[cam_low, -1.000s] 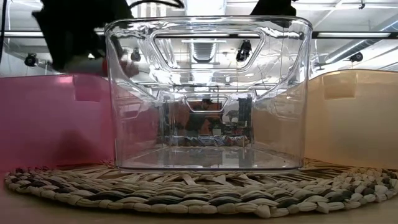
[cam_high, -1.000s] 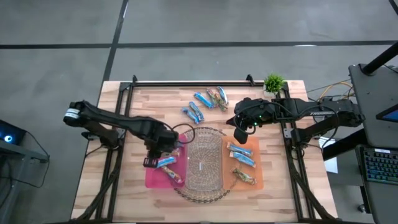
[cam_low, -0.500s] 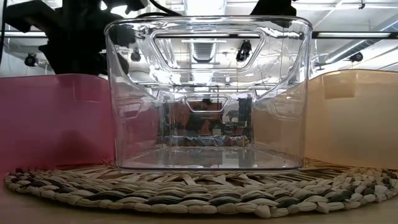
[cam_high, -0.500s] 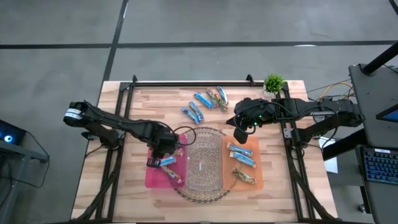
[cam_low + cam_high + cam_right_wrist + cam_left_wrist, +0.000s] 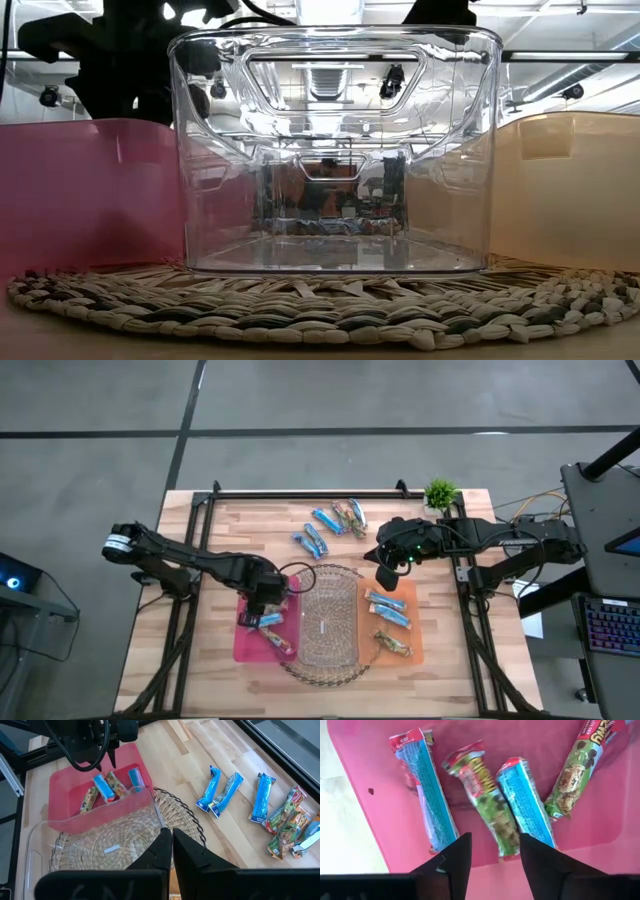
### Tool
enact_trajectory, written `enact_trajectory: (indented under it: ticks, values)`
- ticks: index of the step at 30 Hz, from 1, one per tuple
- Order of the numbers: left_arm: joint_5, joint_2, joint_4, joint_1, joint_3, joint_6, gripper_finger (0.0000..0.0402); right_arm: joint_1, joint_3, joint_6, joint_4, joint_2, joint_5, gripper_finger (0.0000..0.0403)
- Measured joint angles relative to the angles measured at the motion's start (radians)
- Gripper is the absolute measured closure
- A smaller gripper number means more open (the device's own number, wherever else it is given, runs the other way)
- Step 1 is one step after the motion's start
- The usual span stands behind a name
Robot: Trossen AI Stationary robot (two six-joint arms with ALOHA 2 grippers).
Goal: Pick and place Granola Bars by type
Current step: Put the yellow granola bar into the orange bin
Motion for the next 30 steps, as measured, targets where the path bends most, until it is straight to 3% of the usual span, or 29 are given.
enact_trajectory:
  ticks: [9, 17, 26, 30]
  values:
    - [0.001, 0.0, 0.0, 0.0, 0.0, -0.005, 0.0268, 0.0, 0.0, 0.0, 0.0, 0.0, 0.0, 0.0394]
    - [0.001, 0.0, 0.0, 0.0, 0.009, 0.009, 0.0389, 0.0, 0.0, 0.0, 0.0, 0.0, 0.0, 0.0394]
    - [0.001, -0.008, 0.007, 0.003, 0.075, -0.02, 0.0401, 0.0, 0.0, 0.0, 0.0, 0.0, 0.0, 0.0394]
    - [0.001, -0.058, 0.101, 0.012, 0.072, -0.029, 0.0401, 0.0, 0.0, -0.016, -0.001, 0.0, 0.0, 0.0394]
